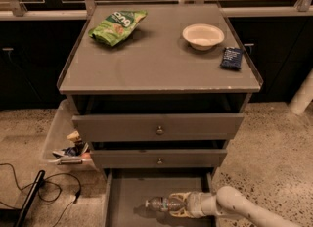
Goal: Pick water bottle from bottom drawer and place on counter
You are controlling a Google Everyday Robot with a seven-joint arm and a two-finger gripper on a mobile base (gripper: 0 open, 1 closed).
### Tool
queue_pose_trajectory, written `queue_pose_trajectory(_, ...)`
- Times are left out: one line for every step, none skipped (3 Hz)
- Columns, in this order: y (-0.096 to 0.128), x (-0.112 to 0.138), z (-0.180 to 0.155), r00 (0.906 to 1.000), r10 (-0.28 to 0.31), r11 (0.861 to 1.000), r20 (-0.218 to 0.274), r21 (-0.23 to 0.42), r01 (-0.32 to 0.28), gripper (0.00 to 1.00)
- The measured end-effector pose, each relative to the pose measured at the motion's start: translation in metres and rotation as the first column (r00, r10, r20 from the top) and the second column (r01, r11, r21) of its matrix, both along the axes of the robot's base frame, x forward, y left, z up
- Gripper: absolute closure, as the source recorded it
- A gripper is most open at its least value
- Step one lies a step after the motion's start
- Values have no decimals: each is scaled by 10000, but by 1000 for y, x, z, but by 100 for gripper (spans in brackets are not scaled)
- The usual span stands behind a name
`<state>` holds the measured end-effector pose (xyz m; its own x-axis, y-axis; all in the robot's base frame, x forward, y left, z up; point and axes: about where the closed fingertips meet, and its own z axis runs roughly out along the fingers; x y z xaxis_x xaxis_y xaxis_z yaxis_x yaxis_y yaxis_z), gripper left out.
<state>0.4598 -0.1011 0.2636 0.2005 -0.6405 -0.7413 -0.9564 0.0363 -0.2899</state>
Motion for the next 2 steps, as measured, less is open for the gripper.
queue_pose_trajectory(-25,-21,70,9961,-282,9984,840,-470,323,100)
queue_pose_trajectory(-43,-23,142,9903,-451,9948,1314,-848,565,100)
